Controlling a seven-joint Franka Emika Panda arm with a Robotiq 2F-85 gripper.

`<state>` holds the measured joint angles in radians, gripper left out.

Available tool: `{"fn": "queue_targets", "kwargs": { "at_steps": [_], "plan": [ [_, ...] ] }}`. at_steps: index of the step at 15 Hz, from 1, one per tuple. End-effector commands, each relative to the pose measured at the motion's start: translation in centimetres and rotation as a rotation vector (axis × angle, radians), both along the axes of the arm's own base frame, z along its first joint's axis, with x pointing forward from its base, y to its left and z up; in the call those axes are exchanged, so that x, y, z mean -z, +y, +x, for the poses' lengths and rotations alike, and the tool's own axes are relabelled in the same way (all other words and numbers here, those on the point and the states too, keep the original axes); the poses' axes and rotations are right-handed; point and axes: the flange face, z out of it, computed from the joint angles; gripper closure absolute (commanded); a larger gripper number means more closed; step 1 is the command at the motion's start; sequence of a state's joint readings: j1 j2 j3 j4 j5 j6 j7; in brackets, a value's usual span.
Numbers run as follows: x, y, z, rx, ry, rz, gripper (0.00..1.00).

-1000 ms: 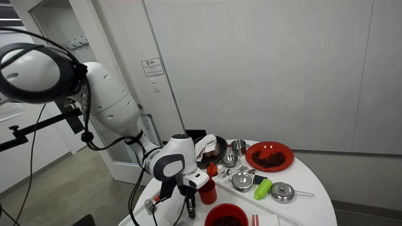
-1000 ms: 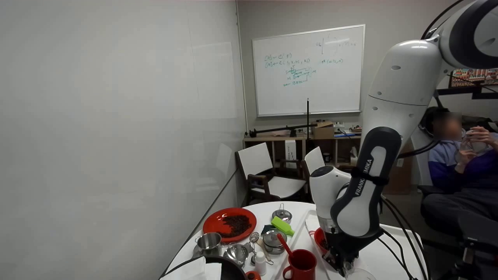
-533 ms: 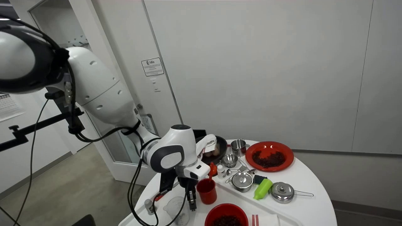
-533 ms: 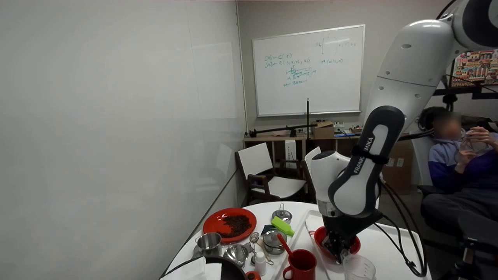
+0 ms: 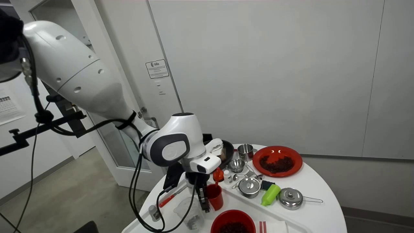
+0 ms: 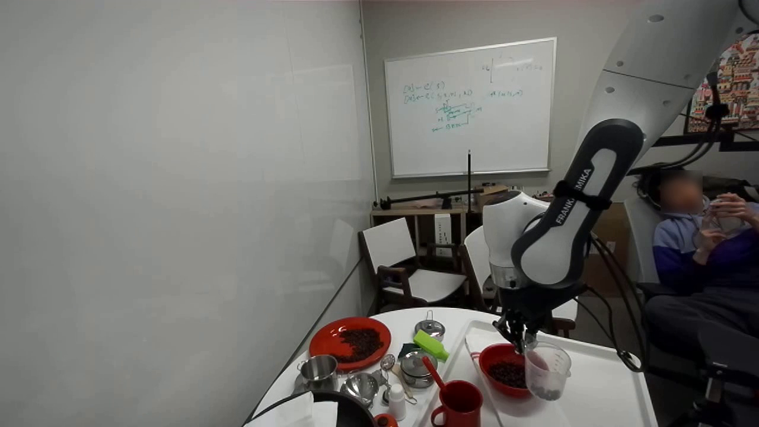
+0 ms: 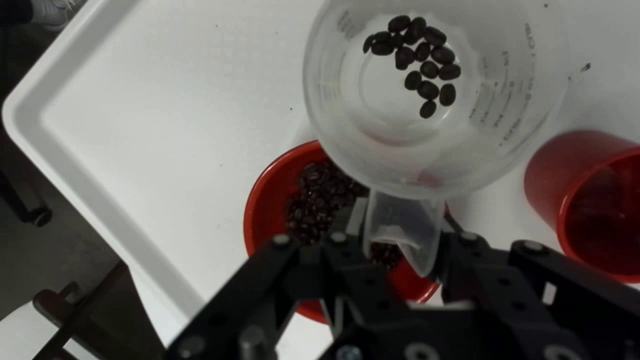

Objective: Pour the contents of the jug into the red bowl

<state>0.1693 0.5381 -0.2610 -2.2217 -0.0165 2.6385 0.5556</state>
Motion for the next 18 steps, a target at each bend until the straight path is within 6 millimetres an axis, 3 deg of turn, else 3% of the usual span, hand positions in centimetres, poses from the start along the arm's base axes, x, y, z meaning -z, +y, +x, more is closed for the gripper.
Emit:
{"fn": "queue_targets", "kwargs": {
  "at_steps": [1,18],
  "plan": [
    [-1.4,-0.1,0.0,0.040,-0.057,-0.113,0.89],
    [-0.6,-2.5,4.5,0.333,-0.322,-0.690,0.89]
  ]
}}
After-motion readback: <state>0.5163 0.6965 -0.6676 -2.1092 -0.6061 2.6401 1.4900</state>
